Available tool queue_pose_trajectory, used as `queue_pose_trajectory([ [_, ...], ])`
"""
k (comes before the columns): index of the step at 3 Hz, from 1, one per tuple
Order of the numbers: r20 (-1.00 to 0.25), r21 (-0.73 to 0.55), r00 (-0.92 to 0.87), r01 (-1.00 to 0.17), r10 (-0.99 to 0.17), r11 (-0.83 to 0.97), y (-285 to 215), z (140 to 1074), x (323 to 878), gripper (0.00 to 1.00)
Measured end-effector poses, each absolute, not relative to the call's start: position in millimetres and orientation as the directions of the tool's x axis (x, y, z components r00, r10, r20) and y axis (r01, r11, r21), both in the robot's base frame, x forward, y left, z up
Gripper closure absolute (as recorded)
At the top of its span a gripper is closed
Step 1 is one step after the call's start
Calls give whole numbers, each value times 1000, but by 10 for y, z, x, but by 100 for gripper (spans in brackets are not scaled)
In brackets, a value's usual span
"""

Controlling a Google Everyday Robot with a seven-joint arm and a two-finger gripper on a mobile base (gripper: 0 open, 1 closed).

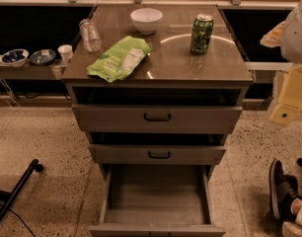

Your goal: Place green rice chip bag into bottom drawer

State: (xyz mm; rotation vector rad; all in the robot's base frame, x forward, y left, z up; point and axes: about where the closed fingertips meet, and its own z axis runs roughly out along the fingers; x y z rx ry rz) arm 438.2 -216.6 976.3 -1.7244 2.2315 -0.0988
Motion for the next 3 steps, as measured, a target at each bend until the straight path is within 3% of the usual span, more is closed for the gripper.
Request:
queue_pose_trajectory([
  [1, -205, -252, -216, -931, -955, 265, -2151, 9773, 4396, 0],
  [2, -131, -297, -109, -944, -985, 144, -1694, 9668, 4794, 0],
  [3, -60, -334, 109, -939, -992, -83, -945, 9352, 5164, 0],
])
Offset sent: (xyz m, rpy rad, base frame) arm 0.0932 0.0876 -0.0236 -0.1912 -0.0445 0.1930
